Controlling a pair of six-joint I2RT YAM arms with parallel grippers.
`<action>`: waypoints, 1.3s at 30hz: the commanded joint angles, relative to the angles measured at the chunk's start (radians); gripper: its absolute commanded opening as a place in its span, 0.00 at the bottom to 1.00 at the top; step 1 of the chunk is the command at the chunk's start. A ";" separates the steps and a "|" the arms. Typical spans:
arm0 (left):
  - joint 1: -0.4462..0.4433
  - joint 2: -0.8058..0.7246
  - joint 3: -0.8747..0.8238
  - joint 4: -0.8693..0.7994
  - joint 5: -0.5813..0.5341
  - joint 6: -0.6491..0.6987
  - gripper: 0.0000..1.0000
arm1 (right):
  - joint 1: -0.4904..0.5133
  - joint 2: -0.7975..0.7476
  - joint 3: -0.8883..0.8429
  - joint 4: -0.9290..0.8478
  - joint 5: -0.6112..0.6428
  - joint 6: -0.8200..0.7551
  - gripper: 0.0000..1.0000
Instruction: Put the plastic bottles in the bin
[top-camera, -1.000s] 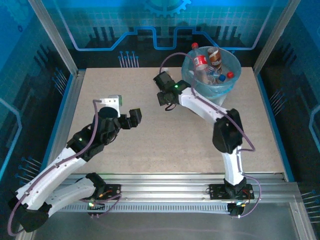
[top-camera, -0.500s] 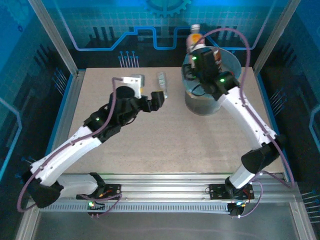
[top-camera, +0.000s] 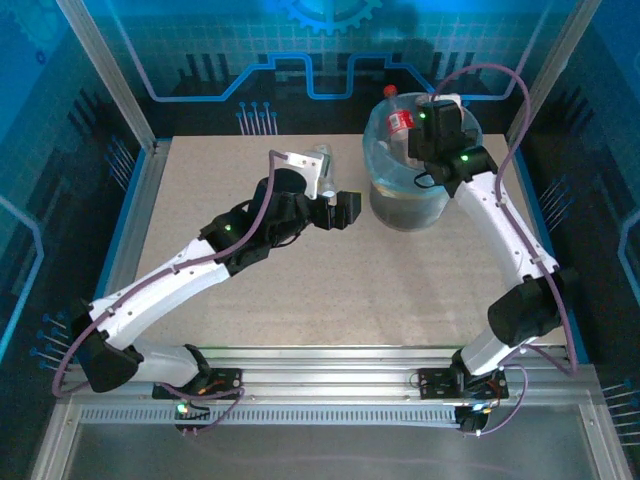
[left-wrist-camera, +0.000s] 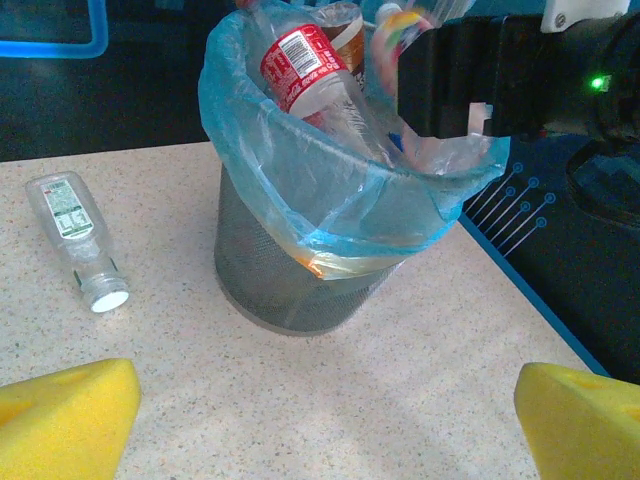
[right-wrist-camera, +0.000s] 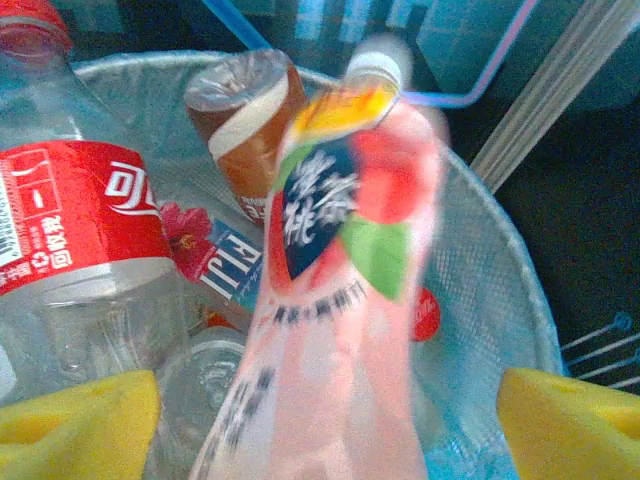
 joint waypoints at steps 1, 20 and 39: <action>-0.003 -0.047 -0.011 -0.010 -0.013 0.020 0.97 | -0.008 0.008 0.039 -0.026 0.019 0.031 0.91; -0.003 -0.070 -0.050 -0.014 -0.036 0.020 0.97 | -0.061 0.146 0.038 -0.142 -0.045 0.129 0.55; 0.003 -0.130 -0.108 0.000 -0.125 0.048 0.99 | 0.051 0.029 0.252 -0.191 -0.041 0.108 0.94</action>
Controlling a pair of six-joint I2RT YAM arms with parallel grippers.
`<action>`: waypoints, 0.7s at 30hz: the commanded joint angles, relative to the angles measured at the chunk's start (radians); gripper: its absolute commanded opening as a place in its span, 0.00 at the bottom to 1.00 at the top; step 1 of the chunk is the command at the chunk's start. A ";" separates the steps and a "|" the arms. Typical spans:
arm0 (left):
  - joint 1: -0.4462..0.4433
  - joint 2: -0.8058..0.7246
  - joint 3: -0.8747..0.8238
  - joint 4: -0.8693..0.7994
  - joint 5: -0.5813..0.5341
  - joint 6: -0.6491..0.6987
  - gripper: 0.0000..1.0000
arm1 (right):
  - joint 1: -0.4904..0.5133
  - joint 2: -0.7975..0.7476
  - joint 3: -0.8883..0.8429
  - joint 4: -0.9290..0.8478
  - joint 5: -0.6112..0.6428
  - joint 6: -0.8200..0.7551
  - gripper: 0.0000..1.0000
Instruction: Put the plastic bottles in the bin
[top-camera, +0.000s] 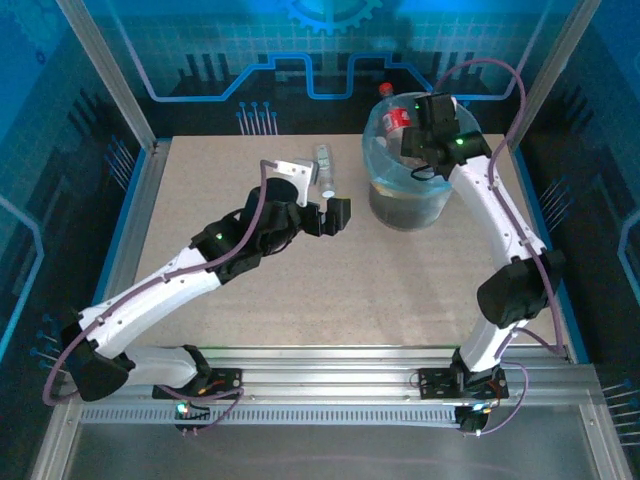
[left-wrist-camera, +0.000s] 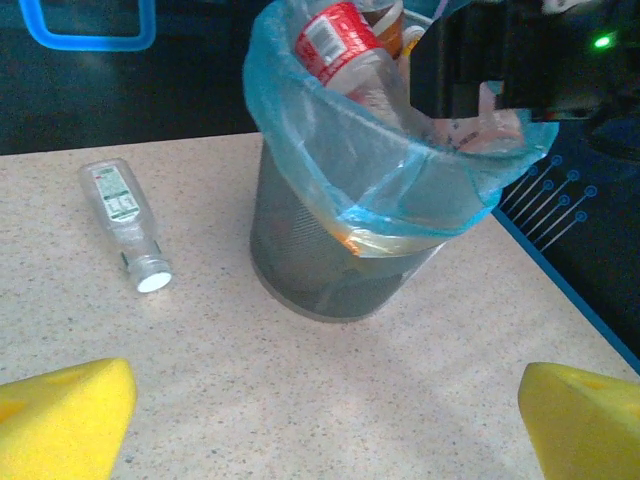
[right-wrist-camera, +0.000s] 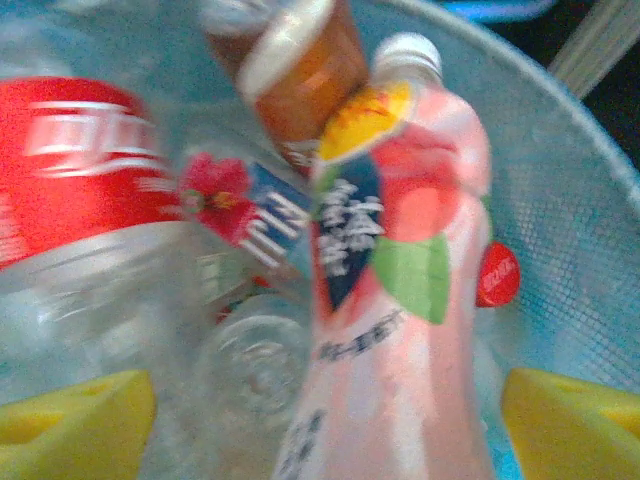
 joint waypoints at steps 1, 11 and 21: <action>0.005 -0.062 -0.025 0.011 -0.067 0.036 0.99 | 0.060 -0.086 0.097 -0.015 0.091 -0.030 0.94; 0.029 -0.199 -0.147 0.042 -0.225 0.063 0.99 | 0.296 -0.012 0.173 0.088 0.035 -0.151 0.90; 0.118 -0.254 -0.271 0.037 -0.221 0.000 0.99 | 0.391 0.397 0.385 0.072 -0.010 -0.129 0.92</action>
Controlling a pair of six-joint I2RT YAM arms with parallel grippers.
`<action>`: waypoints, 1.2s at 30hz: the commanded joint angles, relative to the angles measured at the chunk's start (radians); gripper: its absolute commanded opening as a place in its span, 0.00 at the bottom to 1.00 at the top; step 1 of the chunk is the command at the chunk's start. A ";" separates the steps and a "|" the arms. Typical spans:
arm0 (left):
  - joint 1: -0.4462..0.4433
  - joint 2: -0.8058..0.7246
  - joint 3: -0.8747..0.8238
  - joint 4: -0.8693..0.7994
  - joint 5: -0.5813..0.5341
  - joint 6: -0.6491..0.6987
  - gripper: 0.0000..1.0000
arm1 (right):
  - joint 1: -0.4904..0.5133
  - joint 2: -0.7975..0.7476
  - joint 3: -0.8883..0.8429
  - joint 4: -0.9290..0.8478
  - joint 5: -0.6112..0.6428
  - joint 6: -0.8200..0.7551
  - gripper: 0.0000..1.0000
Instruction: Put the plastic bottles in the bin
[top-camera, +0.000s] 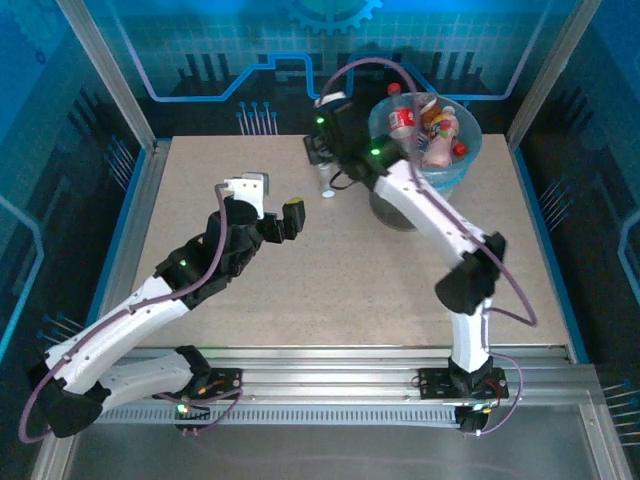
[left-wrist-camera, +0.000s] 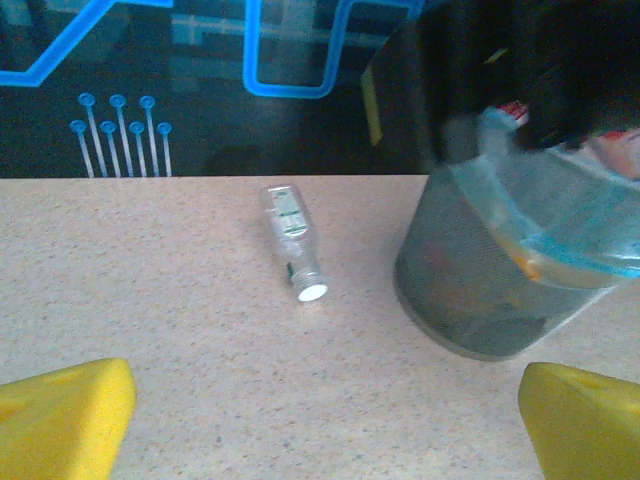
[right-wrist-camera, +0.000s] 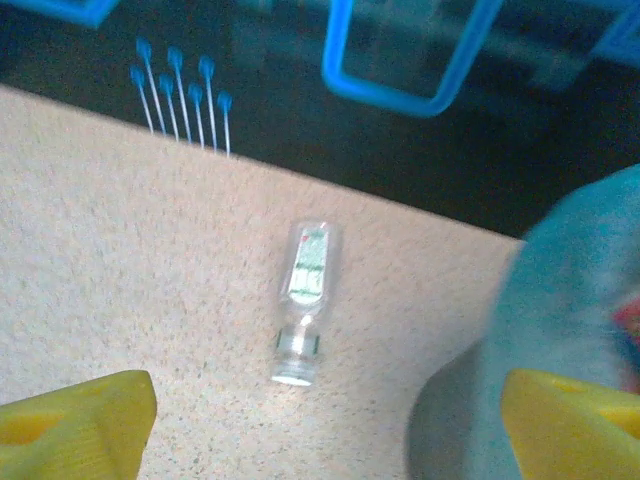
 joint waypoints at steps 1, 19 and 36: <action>0.038 -0.012 -0.039 0.015 -0.007 -0.034 0.99 | 0.011 0.134 0.107 -0.025 -0.001 0.007 0.92; 0.196 0.151 -0.012 0.076 0.169 -0.041 0.99 | -0.059 0.646 0.358 -0.128 -0.046 0.177 0.86; 0.212 0.146 -0.009 0.064 0.205 -0.065 0.99 | -0.064 0.602 0.222 -0.081 -0.074 0.191 0.43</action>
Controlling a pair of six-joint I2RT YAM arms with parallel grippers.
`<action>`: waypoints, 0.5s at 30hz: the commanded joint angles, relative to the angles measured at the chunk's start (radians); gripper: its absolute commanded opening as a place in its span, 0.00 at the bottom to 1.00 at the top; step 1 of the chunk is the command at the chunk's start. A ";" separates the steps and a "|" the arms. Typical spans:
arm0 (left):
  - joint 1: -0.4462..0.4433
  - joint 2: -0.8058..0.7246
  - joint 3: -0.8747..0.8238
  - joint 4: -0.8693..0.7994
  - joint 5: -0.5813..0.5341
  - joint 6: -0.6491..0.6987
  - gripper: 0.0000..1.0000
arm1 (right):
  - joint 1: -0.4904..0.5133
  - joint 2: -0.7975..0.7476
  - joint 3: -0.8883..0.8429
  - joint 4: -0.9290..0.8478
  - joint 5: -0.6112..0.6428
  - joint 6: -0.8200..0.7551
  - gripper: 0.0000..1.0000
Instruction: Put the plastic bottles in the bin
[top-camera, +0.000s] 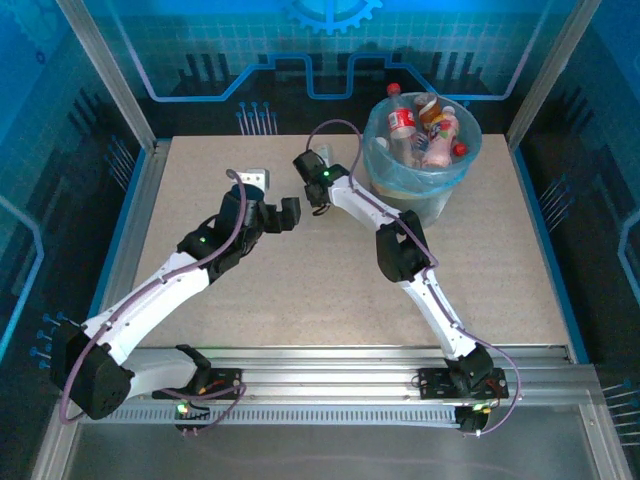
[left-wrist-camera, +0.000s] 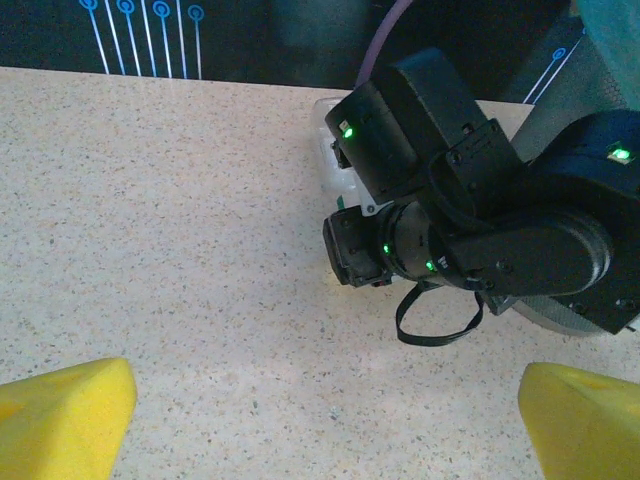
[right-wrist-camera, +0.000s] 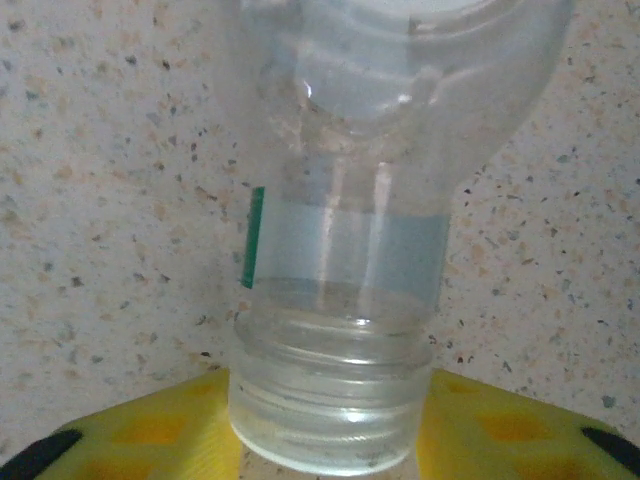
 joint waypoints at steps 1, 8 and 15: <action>0.011 -0.032 0.028 0.009 0.022 -0.036 0.99 | 0.011 -0.064 -0.079 0.010 -0.013 0.007 0.41; 0.012 -0.095 -0.001 -0.011 0.019 -0.058 0.99 | 0.055 -0.265 -0.391 0.117 -0.020 0.018 0.33; 0.012 -0.162 -0.027 -0.038 0.008 -0.069 0.99 | 0.143 -0.543 -0.842 0.229 -0.072 0.071 0.36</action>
